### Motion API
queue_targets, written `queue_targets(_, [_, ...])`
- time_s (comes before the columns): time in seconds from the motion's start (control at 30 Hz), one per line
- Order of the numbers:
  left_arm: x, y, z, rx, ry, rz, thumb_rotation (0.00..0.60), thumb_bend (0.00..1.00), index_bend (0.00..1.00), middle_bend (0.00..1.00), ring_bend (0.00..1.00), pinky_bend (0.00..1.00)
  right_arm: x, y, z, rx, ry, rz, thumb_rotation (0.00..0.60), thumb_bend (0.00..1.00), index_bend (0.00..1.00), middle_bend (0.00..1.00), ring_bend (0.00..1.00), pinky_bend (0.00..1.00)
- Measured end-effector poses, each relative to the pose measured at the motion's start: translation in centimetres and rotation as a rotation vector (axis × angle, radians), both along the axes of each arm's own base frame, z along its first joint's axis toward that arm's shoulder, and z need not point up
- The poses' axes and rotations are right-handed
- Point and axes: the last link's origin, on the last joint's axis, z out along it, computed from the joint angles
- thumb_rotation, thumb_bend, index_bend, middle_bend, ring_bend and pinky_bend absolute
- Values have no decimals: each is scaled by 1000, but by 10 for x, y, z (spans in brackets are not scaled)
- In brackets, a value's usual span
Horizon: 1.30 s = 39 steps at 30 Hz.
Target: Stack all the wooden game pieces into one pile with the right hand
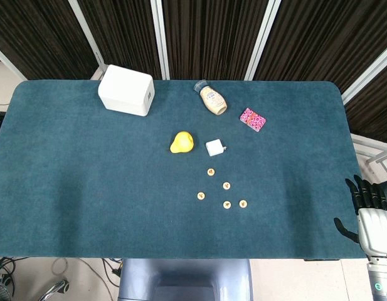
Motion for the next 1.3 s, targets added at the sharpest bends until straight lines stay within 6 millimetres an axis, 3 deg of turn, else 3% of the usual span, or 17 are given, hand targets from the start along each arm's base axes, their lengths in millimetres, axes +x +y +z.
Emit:
queue_targets(0.63, [3, -2, -1, -3, -8, -5, 600, 94, 0, 0, 0, 74, -1, 1, 6, -7, -25, -19, 600, 309, 17, 0, 0, 0])
queue_targets(1.0, [3, -3, 0, 0, -17, -8, 600, 94, 0, 0, 0, 74, -2, 3, 4, 24, -66, -21, 600, 309, 101, 0, 0, 0])
queue_targets(1.3, [4, -2, -4, -11, -7, -4, 600, 94, 0, 0, 0, 73, 7, -12, 6, 117, -107, -10, 600, 309, 148, 0, 0, 0])
